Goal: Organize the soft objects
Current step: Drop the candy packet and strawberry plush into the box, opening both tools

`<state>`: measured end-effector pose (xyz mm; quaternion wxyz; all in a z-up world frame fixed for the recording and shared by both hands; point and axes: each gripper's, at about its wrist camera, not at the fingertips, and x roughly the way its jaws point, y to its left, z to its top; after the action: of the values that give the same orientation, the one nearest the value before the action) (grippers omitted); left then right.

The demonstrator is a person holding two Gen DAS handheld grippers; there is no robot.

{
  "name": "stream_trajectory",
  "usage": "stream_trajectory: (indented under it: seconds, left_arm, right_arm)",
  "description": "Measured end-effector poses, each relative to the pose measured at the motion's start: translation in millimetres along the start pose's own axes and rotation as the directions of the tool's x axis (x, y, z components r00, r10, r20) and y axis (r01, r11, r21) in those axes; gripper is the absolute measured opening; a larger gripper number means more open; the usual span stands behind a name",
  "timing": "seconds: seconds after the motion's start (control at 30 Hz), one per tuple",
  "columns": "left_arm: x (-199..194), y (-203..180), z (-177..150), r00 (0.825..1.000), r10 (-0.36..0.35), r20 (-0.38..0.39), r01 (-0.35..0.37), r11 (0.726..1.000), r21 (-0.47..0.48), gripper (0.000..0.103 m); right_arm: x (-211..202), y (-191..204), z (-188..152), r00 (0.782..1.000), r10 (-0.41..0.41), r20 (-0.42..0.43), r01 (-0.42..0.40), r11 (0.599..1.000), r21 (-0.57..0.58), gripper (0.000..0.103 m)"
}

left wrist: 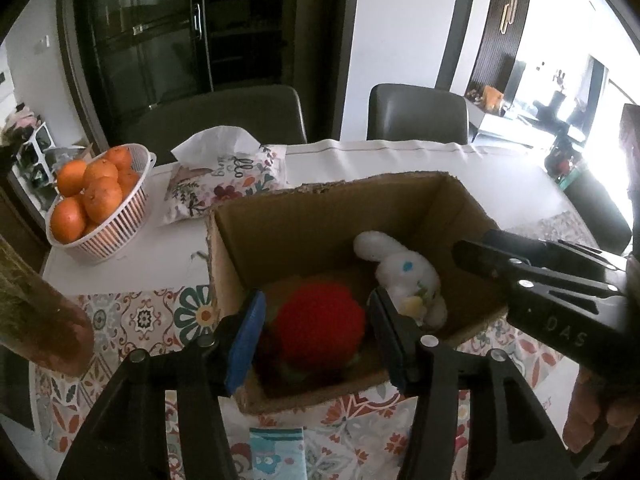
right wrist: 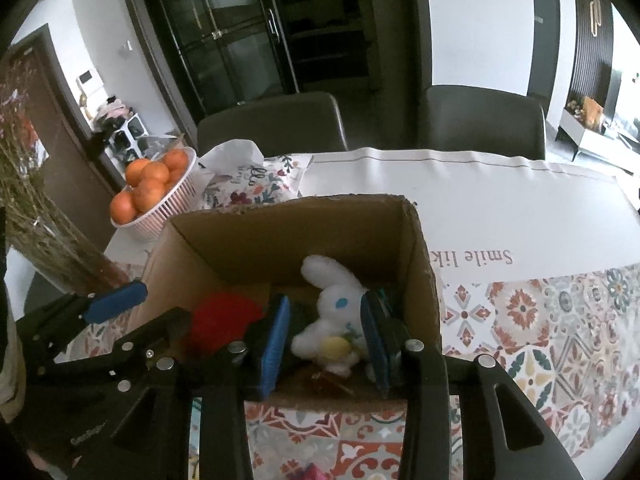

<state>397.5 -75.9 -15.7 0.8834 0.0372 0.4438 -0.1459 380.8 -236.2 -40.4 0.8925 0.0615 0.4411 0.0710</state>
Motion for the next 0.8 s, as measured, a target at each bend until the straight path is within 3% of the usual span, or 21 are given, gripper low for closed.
stream_trajectory:
  seconds: [0.8]
  left_arm:
    - [-63,-2,-43,1.0,0.03,-0.004,-0.03,0.999,0.012,0.057]
  right_arm:
    - [-55,33,-40,0.998,-0.031,-0.051,0.026,0.996,-0.087,0.049]
